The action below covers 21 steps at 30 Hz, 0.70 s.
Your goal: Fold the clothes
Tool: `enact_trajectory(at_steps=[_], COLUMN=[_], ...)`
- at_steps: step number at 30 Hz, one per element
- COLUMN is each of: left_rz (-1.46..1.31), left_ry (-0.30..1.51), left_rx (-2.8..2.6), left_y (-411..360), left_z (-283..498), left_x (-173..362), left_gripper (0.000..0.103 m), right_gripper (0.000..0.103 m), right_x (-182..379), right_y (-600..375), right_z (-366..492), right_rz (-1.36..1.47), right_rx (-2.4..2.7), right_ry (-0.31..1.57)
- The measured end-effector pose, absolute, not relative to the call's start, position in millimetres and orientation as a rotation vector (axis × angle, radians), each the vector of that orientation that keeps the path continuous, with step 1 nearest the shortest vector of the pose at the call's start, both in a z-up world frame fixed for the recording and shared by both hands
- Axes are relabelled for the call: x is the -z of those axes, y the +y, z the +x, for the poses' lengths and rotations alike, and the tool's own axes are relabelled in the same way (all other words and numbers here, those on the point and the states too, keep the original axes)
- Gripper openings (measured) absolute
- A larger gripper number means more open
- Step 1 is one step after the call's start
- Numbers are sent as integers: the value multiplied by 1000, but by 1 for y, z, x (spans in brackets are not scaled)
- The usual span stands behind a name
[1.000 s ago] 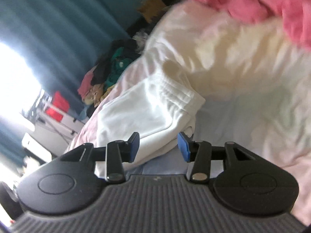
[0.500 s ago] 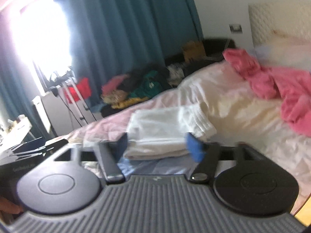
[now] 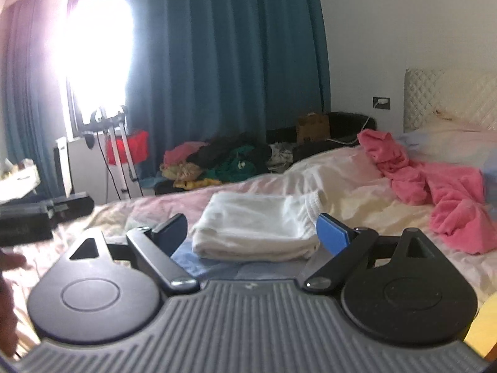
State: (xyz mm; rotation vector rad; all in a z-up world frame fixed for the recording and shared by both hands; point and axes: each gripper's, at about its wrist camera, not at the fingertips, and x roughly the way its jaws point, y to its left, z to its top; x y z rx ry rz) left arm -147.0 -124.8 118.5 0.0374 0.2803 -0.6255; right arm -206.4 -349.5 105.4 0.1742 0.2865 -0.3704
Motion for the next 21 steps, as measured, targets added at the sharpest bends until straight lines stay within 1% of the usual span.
enact_trajectory(at_steps=[6, 21], left_rz=[43, 84], left_ry=[293, 337], left_rx=[606, 556], left_y=[-117, -125], left_z=[-140, -119], left_x=[-100, -59], left_gripper=[103, 103], right_gripper=[91, 91], right_x=[-77, -44], right_y=[-332, -331], right_z=[-191, -173], right_rz=[132, 114], right_rx=[381, 402], right_ry=[297, 283])
